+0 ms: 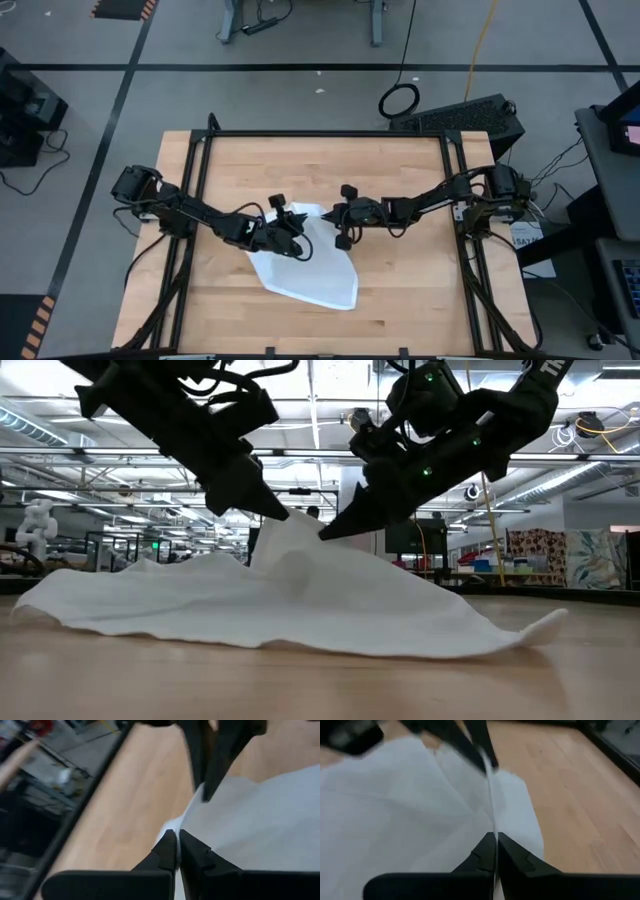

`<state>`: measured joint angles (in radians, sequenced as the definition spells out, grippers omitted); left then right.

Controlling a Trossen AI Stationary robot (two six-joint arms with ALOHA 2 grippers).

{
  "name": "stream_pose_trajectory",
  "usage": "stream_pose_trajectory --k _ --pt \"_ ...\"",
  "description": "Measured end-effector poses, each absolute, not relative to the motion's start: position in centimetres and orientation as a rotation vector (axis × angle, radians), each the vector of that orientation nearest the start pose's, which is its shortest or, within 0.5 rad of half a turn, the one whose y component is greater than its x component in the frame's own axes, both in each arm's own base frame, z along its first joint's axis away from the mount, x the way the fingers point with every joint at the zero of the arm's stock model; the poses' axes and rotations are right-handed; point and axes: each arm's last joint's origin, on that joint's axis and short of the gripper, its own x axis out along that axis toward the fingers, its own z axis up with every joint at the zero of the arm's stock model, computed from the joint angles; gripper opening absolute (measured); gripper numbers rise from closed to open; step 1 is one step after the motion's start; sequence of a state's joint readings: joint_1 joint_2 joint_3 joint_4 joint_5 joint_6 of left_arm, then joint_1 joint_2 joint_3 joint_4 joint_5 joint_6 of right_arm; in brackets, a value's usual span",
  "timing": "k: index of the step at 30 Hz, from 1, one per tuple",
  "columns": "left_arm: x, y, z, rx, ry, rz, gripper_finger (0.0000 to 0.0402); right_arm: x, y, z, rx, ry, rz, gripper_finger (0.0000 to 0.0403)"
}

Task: Roll napkin
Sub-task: Fold the white table napkin

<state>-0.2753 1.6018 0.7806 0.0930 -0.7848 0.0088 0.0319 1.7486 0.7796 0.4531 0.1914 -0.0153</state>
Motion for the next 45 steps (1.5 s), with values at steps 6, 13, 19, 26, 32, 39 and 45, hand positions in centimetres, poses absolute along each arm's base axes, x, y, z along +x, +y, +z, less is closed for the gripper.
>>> stream_pose_trajectory --k 6,13,19,26,32,39,45 --pt "29.0 -8.2 22.7 0.509 0.488 0.5 0.0006 31.6 2.1 17.0 -0.016 0.626 -0.147 0.007" --pt "26.5 -9.6 28.0 0.525 0.345 0.39 0.0008 30.7 5.2 17.2 0.045 0.648 -0.106 0.0126" --pt "25.5 -10.3 29.1 0.462 0.293 0.281 0.0008 31.3 7.0 13.8 0.004 0.684 -0.243 0.0141" --pt "26.0 -10.8 28.4 0.35 0.298 0.198 0.0008 31.1 7.1 13.4 -0.061 0.669 -0.372 0.0062" --pt "26.1 -11.6 28.1 0.341 0.29 0.175 0.0008 29.6 6.4 16.9 -0.117 0.637 -0.427 0.001" --pt "25.4 -11.3 29.2 0.364 0.247 0.301 0.0008 26.9 5.5 22.9 -0.137 0.502 -0.464 0.0005" --pt "25.4 -11.3 32.2 0.399 0.095 0.338 0.0008 24.4 4.7 28.5 -0.13 0.265 -0.469 0.0003"
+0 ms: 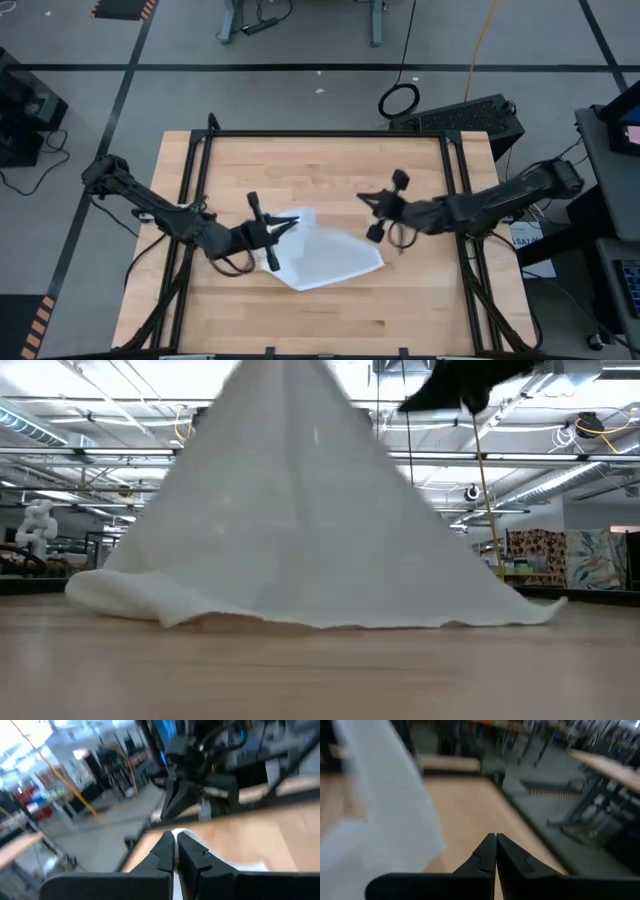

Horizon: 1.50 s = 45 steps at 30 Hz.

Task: Roll napkin
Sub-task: Fold the white table napkin

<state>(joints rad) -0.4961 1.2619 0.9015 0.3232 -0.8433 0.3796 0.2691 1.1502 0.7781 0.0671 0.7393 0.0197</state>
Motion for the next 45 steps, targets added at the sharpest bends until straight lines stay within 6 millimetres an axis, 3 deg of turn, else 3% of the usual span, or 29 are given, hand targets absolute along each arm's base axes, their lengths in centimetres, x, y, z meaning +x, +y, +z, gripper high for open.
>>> stream_pose_trajectory --k 4,8,14,21,27,33,39,45 --pt "25.6 -11.1 34.0 0.463 0.032 0.364 0.0008 22.6 4.3 30.8 -0.088 0.164 -0.425 0.0004" --pt "26.0 -10.0 35.4 0.513 0.021 0.407 0.0008 22.3 4.7 30.4 -0.029 0.216 -0.278 0.0004" --pt "26.9 -8.0 35.3 0.51 0.043 0.407 0.0008 24.4 6.9 27.4 0.037 0.341 -0.156 0.0029" --pt "27.4 -6.2 34.0 0.468 0.144 0.427 0.0008 26.6 9.4 22.6 0.036 0.505 -0.129 0.0132" --pt "27.5 -5.9 33.9 0.478 0.163 0.433 0.0008 25.2 11.8 19.9 0.096 0.728 -0.065 0.0201" --pt "27.6 -5.4 33.8 0.477 0.172 0.453 0.0008 23.6 15.4 17.9 0.102 0.838 0.032 0.0214" --pt "27.6 -5.2 33.7 0.464 0.178 0.458 0.0008 22.6 18.3 16.0 0.093 0.821 0.018 0.0211" --pt "27.6 -5.2 33.7 0.463 0.178 0.459 0.0008 22.4 19.9 14.7 0.174 0.773 -0.036 0.0233"
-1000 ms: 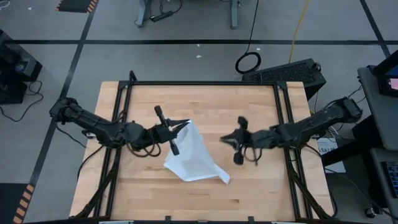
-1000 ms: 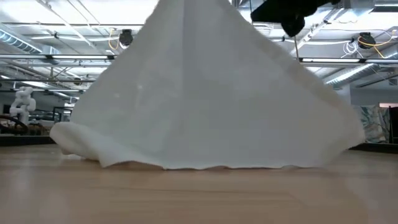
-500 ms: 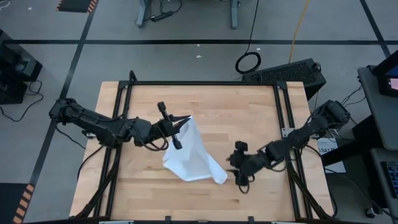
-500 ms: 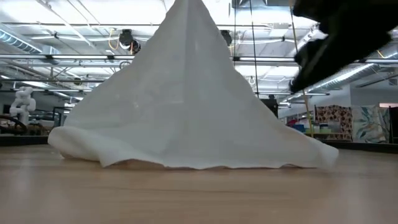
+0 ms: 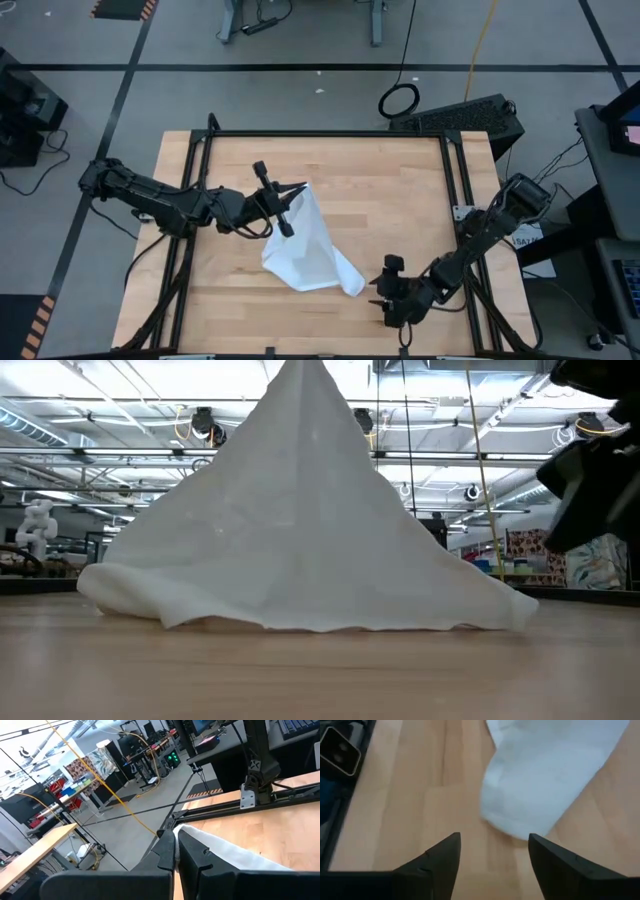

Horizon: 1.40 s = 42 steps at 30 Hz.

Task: Roll napkin
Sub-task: Fold the white table napkin

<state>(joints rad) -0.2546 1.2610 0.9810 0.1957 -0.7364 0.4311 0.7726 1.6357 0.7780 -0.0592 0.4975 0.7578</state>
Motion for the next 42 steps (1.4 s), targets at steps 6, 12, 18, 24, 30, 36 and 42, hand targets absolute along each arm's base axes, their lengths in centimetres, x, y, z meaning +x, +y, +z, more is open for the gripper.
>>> stream_pose_trajectory --k 6,12,18,24,30,36,42 --pt "27.6 -5.2 33.7 0.458 0.177 0.459 0.0008 22.7 20.6 13.1 0.091 0.733 -0.059 0.0294" --pt "27.6 -5.2 33.7 0.458 0.178 0.459 0.0008 24.2 21.6 11.9 -0.056 0.602 0.004 0.0312" --pt "27.6 -5.2 33.7 0.459 0.18 0.459 0.0008 24.8 21.3 11.3 -0.022 0.572 -0.063 0.0299" --pt "27.6 -5.2 33.7 0.458 0.18 0.459 0.0008 25.0 21.1 11.4 -0.02 0.529 -0.132 0.0297" --pt "27.6 -5.2 33.7 0.458 0.18 0.459 0.0008 25.7 21.1 11.9 -0.005 0.498 -0.08 0.0297" --pt "27.6 -5.2 33.7 0.457 0.18 0.459 0.0008 26.1 20.5 11.8 0.01 0.506 -0.106 0.0294" --pt "27.6 -5.2 33.7 0.457 0.18 0.459 0.0008 26.5 20.2 10.3 0.015 0.537 -0.113 0.0249"
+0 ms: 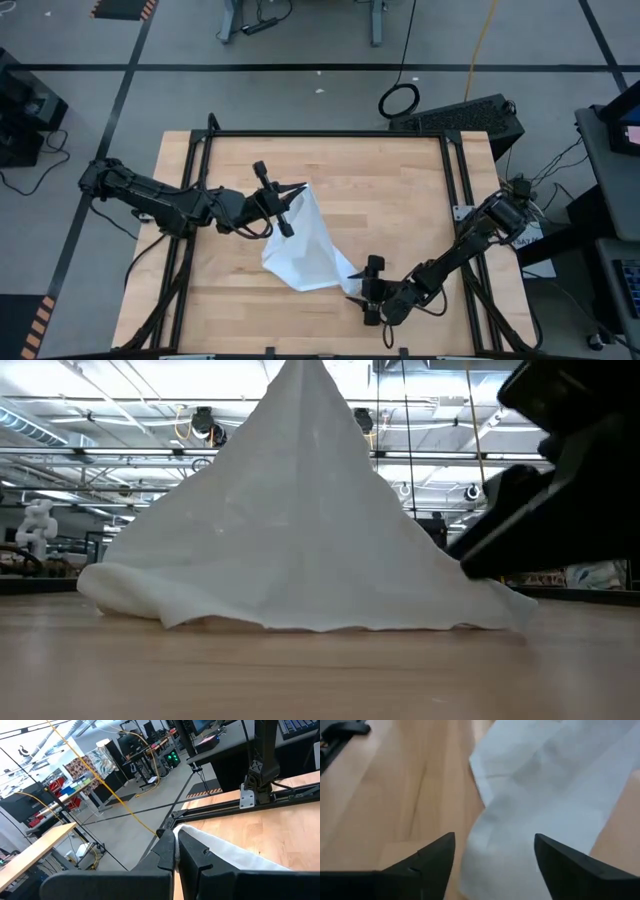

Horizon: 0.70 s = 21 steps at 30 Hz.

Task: Roll napkin
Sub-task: Fold the white table napkin

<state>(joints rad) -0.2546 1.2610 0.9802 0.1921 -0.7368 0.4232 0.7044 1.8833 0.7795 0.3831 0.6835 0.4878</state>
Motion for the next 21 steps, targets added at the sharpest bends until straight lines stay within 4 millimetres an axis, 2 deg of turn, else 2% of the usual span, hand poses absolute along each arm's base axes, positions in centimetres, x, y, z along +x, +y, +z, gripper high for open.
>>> stream_pose_trajectory --k 4,10,12,15,21 --pt "27.6 -5.2 33.7 0.457 0.18 0.459 0.0008 26.6 19.9 9.5 0.04 0.56 -0.138 0.0183" --pt "27.6 -5.2 33.7 0.456 0.179 0.459 0.0008 26.2 19.3 9.8 -0.025 0.609 -0.173 0.0023" --pt "27.6 -5.2 33.7 0.457 0.179 0.459 0.0008 25.8 18.8 10.7 -0.054 0.63 -0.206 0.0013" --pt "27.6 -5.2 33.8 0.463 0.171 0.46 0.0008 24.7 17.3 13.5 -0.092 0.641 -0.284 0.0012" --pt "27.5 -4.5 35.9 0.543 0.05 0.518 0.0008 21.7 13.6 21.9 -0.152 0.475 -0.436 0.0005"
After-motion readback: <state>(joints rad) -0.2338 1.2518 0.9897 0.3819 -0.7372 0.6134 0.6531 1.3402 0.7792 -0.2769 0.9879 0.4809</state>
